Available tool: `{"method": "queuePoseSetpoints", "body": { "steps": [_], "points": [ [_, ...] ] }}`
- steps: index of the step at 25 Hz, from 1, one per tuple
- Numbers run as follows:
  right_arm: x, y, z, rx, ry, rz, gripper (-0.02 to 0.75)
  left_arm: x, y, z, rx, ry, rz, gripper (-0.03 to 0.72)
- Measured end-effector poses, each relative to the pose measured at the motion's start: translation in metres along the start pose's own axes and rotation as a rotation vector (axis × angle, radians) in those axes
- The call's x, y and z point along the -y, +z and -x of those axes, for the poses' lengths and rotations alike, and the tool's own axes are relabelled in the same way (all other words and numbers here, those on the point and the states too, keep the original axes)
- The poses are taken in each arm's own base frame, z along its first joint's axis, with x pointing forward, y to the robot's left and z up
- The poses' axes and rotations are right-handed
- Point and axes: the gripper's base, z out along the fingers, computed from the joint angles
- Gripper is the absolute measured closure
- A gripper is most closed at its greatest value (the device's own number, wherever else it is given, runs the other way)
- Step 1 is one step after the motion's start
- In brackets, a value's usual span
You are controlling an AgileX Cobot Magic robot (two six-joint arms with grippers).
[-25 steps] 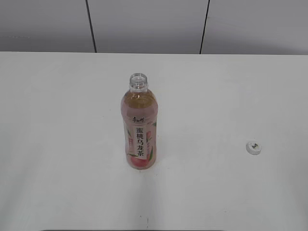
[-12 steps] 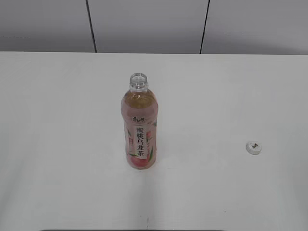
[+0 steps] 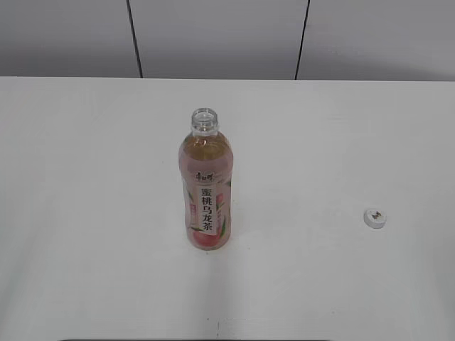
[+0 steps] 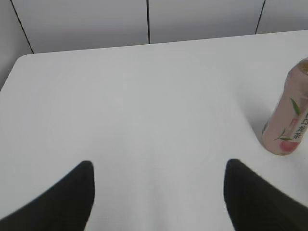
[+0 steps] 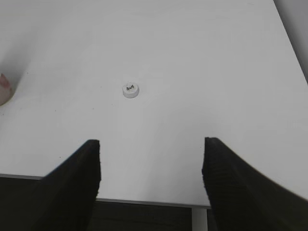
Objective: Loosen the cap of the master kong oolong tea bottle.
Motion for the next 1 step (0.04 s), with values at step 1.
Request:
{"method": "queuePoseSetpoints", "body": {
  "steps": [1],
  "points": [
    [0.0000,0.0000,0.0000,0.000,0.000,0.000,0.235,0.0000,0.0000,0.0000,0.000,0.000,0.000,0.191]
  ]
}}
